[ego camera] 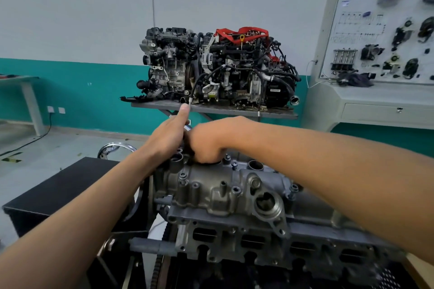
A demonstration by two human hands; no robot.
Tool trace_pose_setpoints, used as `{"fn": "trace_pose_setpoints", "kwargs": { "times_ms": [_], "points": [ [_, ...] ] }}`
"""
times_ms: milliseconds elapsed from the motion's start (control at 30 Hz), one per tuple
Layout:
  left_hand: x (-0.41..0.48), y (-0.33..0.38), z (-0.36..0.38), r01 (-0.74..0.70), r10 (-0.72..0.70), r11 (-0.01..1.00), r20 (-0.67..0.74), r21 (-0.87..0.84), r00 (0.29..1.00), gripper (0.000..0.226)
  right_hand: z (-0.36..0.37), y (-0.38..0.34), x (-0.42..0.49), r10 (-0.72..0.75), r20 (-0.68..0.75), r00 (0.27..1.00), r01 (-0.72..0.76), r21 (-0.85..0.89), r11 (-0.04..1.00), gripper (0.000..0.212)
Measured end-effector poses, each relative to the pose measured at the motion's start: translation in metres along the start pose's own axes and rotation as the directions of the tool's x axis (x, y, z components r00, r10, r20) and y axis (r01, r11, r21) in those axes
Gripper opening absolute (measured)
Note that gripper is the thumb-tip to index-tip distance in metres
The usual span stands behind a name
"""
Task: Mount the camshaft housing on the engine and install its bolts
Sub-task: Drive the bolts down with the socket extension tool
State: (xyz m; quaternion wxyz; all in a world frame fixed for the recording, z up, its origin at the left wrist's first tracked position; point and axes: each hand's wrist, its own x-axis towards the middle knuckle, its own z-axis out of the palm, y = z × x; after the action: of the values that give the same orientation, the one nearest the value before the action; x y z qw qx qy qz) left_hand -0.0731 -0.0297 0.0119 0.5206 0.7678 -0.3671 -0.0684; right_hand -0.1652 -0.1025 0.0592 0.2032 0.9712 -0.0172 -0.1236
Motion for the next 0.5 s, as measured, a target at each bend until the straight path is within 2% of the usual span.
{"fn": "trace_pose_setpoints", "kwargs": {
  "times_ms": [67,133,233,300,400,500],
  "points": [
    [0.000,-0.001,0.000,-0.014,0.014,1.000,0.005,0.001,1.000,0.066,0.002,-0.002,0.003,0.002,0.018,1.000,-0.002,-0.033,0.999,0.025],
    [-0.001,0.000,0.000,-0.017,0.017,1.000,0.011,0.008,1.000,0.070,0.000,-0.003,0.003,0.037,0.009,0.999,-0.037,0.030,0.999,0.034],
    [-0.001,0.001,-0.001,-0.023,0.023,0.999,-0.008,0.031,1.000,0.072,-0.004,-0.004,0.004,0.059,-0.024,0.998,-0.055,0.146,0.988,0.039],
    [-0.001,0.002,-0.001,-0.034,0.035,0.998,-0.007,0.061,0.999,0.074,-0.006,-0.002,0.006,0.053,-0.015,0.998,-0.050,0.163,0.985,0.037],
    [-0.002,0.002,-0.001,-0.030,0.030,0.998,-0.001,0.063,1.000,0.076,-0.006,-0.004,0.008,0.039,0.038,0.999,-0.043,0.125,0.991,0.034],
    [-0.003,0.004,-0.001,-0.022,0.023,0.998,-0.011,0.054,1.000,0.075,-0.006,-0.011,0.006,0.037,0.028,0.999,-0.037,0.013,0.999,0.038]
  ]
}}
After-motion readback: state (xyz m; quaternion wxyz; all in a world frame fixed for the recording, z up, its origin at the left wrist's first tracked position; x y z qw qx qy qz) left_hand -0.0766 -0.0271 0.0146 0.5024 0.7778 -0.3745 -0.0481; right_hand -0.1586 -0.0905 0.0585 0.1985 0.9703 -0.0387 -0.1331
